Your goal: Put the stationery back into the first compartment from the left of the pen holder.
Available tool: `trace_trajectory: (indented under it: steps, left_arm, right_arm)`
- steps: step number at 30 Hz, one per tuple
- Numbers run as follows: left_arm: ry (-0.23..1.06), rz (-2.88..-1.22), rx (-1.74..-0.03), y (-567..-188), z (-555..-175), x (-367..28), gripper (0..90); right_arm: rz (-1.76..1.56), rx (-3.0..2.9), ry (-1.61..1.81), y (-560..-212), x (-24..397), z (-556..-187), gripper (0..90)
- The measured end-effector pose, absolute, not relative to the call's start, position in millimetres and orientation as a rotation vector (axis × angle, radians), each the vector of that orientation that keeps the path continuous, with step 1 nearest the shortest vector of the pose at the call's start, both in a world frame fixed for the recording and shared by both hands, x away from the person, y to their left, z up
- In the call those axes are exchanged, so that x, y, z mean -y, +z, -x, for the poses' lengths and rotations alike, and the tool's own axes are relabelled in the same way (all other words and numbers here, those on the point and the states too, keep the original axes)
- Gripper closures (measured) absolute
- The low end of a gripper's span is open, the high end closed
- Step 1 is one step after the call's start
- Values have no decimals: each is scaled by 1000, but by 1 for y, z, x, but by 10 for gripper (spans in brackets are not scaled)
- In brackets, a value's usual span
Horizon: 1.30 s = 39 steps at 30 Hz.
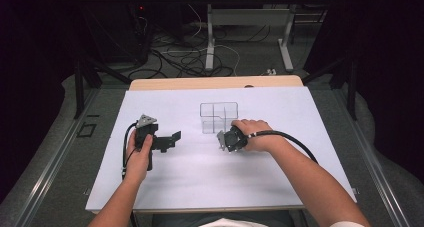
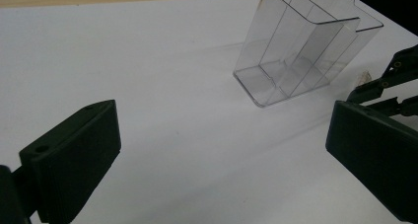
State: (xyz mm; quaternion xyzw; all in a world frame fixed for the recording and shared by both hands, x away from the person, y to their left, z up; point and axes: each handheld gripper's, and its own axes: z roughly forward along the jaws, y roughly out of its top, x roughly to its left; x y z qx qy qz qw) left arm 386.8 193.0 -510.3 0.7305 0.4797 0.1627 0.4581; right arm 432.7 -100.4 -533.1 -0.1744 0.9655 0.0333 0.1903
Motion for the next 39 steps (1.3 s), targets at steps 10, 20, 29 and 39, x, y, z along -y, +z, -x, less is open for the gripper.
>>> trace_trajectory:
  steps: [10,20,29,39]
  left_arm:
    - [401,-1799,-1185,-511,-387,-193,3]
    - [400,-1802,-1183,-511,-387,-193,3]
    - [397,-1804,-1185,-511,-387,-193,3]
    - [396,-1808,-1188,-512,-387,-192,3]
  right_arm:
    - [502,-2709,86,-534,100,-432,789]
    - [497,-2710,86,-534,100,-432,793]
    - [520,-2704,71,-533,99,-431,795]
    - [481,-2711,74,-524,102,-428,796]
